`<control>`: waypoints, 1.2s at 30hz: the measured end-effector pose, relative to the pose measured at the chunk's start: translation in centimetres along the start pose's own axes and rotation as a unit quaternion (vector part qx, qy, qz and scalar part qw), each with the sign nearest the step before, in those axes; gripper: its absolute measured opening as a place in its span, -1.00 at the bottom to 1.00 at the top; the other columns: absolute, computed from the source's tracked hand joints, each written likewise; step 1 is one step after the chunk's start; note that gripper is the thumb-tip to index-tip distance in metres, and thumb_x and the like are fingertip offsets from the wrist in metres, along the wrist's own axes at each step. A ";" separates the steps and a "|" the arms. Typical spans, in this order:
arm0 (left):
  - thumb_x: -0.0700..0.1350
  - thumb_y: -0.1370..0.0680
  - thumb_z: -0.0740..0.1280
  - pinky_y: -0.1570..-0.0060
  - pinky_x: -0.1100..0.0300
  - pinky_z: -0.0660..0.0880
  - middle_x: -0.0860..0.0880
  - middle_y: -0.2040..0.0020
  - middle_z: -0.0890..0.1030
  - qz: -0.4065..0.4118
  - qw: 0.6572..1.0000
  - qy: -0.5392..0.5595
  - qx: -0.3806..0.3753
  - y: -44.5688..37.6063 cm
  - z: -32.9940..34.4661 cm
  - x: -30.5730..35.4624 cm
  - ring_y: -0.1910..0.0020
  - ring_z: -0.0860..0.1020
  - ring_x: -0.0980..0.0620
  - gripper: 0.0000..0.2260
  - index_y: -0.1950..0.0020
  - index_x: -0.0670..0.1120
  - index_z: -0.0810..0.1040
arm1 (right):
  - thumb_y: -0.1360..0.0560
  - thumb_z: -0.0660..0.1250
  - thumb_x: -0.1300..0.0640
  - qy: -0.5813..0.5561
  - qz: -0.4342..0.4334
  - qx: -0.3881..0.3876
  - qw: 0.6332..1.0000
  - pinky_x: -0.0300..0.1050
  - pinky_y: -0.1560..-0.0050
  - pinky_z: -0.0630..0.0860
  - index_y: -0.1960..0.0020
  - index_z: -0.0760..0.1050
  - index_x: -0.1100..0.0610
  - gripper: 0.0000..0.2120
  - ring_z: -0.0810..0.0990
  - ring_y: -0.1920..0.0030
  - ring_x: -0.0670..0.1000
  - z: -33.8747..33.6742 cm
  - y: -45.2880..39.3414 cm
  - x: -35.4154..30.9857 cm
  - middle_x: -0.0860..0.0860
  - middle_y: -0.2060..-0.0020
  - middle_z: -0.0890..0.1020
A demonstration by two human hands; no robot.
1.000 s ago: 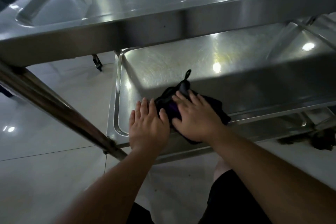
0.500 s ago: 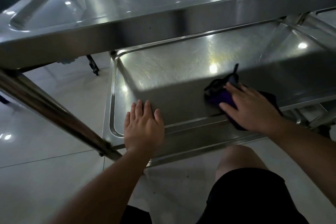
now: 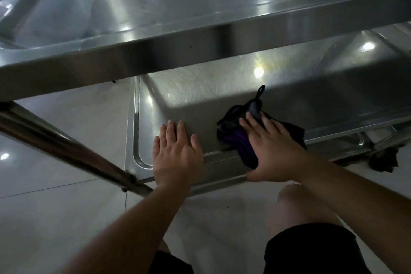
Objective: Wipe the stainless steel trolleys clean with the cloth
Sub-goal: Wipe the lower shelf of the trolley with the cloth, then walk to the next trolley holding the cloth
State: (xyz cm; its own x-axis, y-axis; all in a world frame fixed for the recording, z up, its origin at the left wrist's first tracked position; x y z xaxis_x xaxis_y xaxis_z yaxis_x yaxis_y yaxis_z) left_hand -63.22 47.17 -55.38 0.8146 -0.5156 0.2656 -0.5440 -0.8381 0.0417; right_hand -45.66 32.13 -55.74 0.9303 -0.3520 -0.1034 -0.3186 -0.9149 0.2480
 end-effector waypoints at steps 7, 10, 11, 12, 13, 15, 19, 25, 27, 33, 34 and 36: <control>0.18 -0.73 -0.17 -0.66 -0.08 -0.20 -0.04 -0.74 -0.12 -0.003 0.999 0.012 -0.036 0.1 -0.2 0.2 -0.69 -0.26 -0.01 -0.42 -0.73 0.02 -0.10 | -0.55 0.24 0.20 -0.041 -0.105 -0.023 0.993 -0.26 -0.38 -0.58 -0.68 -0.28 -0.08 -0.07 -0.37 -0.60 -0.05 -0.1 -1.3 -4.7 -0.20 -0.58 -0.37; 0.12 -0.76 -0.05 -0.66 -0.05 -0.16 -0.09 -0.72 0.07 -0.014 0.998 0.031 -0.048 0.2 -1.1 0.4 -0.71 -0.08 -0.06 -0.49 -0.70 0.00 0.09 | -0.56 0.19 0.28 -0.047 -0.122 -0.034 0.991 -0.24 -0.43 -0.52 -0.70 -0.19 -0.04 -0.14 -0.32 -0.62 -0.03 -0.4 -1.0 -5.4 -0.15 -0.64 -0.26; 0.09 -0.75 0.01 -0.66 -0.03 -0.10 -0.12 -0.67 0.22 -0.021 0.998 0.039 -0.050 0.1 -1.6 0.6 -0.69 0.06 -0.09 -0.53 -0.65 -0.02 0.22 | -0.57 0.18 0.31 -0.054 -0.123 -0.042 0.990 -0.21 -0.50 -0.42 -0.71 -0.13 -0.02 -0.17 -0.26 -0.65 0.02 -0.7 -0.7 -5.6 -0.12 -0.67 -0.18; 0.06 -0.74 0.07 -0.64 -0.03 0.01 -0.15 -0.59 0.37 -0.031 0.997 0.039 -0.060 -0.2 -2.2 0.6 -0.62 0.22 -0.13 -0.58 -0.56 -0.04 0.37 | -0.57 0.17 0.35 -0.069 -0.125 -0.056 0.988 -0.16 -0.57 -0.27 -0.71 -0.06 0.01 -0.20 -0.18 -0.67 0.06 -1.0 -0.2 -5.9 -0.08 -0.68 -0.09; 0.04 -0.73 0.11 -0.58 -0.03 0.13 -0.16 -0.48 0.50 -0.035 0.995 0.021 -0.090 -0.5 -2.6 0.8 -0.54 0.36 -0.16 -0.63 -0.47 -0.05 0.48 | -0.56 0.18 0.39 -0.091 -0.127 -0.071 0.985 -0.10 -0.62 -0.11 -0.70 0.03 0.05 -0.23 -0.09 -0.67 0.09 -1.5 0.2 -6.4 -0.04 -0.69 0.02; 0.01 -0.70 0.17 -0.45 -0.06 0.32 -0.11 -0.31 0.63 -0.019 0.982 -0.066 -0.178 -0.2 -3.5 1.0 -0.38 0.53 -0.20 -0.70 -0.35 -0.02 0.57 | -0.56 0.20 0.44 -0.134 -0.120 -0.113 0.977 -0.02 -0.59 0.16 -0.66 0.19 0.12 -0.30 0.09 -0.66 0.13 -2.4 1.1 -7.4 0.04 -0.65 0.19; 0.04 -0.68 0.20 -0.48 -0.09 0.30 -0.04 -0.39 0.57 0.018 0.964 -0.099 -0.244 4.3 -8.3 1.7 -0.45 0.47 -0.12 -0.64 -0.44 0.01 0.53 | -0.59 0.25 0.38 -0.152 -0.029 -0.256 0.954 -0.05 -0.31 0.45 -0.53 0.40 0.13 -0.48 0.51 -0.36 0.15 -4.2 4.1 -8.5 0.15 -0.42 0.51; 0.07 -0.69 0.14 -0.38 -0.01 0.36 -0.02 -0.52 0.46 -0.084 0.930 -0.012 -0.357 16.2 -16.9 -0.7 -0.45 0.44 -0.07 -0.56 -0.56 0.00 0.39 | -0.61 0.22 0.29 -0.089 0.000 -0.414 0.906 -0.09 0.01 0.52 -0.38 0.42 0.14 -0.64 0.60 -0.10 0.12 -10.9 12.9 -13.5 0.14 -0.17 0.59; 0.05 -0.68 0.12 -0.34 -0.04 0.39 -0.02 -0.50 0.47 -0.102 0.925 -0.015 -0.366 18.9 -20.8 -1.7 -0.43 0.46 -0.08 -0.55 -0.56 0.00 0.39 | -0.60 0.23 0.30 -0.073 -0.006 -0.426 0.902 -0.06 -0.01 0.54 -0.43 0.36 0.12 -0.58 0.60 -0.07 0.12 -14.3 15.0 -16.1 0.14 -0.17 0.59; 0.02 -0.69 0.13 -0.22 -0.02 0.44 -0.03 -0.42 0.51 -0.142 0.931 -0.025 -0.336 23.5 -33.2 -6.5 -0.35 0.49 -0.09 -0.62 -0.51 0.01 0.40 | -0.58 0.24 0.31 -0.055 -0.051 -0.419 0.905 -0.11 0.03 0.48 -0.35 0.44 0.08 -0.63 0.60 -0.07 0.07 -23.9 18.2 -26.1 0.07 -0.12 0.61; 0.02 -0.69 0.14 -0.23 -0.02 0.44 -0.03 -0.43 0.50 -0.151 0.932 -0.026 -0.329 24.2 -35.3 -7.6 -0.35 0.49 -0.09 -0.61 -0.52 0.01 0.38 | -0.59 0.23 0.30 -0.059 -0.060 -0.408 0.909 -0.10 0.01 0.49 -0.35 0.44 0.06 -0.63 0.60 -0.07 0.07 -25.5 18.3 -28.0 0.06 -0.13 0.61; 0.02 -0.69 0.13 -0.18 -0.01 0.44 -0.04 -0.43 0.49 -0.173 0.935 -0.016 -0.311 25.1 -39.2 -10.0 -0.34 0.48 -0.10 -0.62 -0.51 0.01 0.38 | -0.58 0.24 0.29 -0.070 -0.076 -0.375 0.921 -0.06 -0.07 0.56 -0.32 0.45 0.03 -0.65 0.61 -0.08 0.07 -28.6 17.7 -32.0 0.06 -0.10 0.62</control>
State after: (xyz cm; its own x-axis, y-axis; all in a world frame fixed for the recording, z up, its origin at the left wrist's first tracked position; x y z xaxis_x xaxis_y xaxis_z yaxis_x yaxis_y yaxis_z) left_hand -92.95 38.26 -19.22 0.9636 -0.2461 0.1042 -0.2504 -0.6954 0.6735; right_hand -75.83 32.83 -20.47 0.9044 -0.3007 -0.3028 0.0780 -0.5811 0.8101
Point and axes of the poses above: each hand's wrist, its own y-axis away from the middle knuckle, its own z-axis out of the palm, x = y × z, the point moved 10 cm from there along -y, towards the middle knuckle
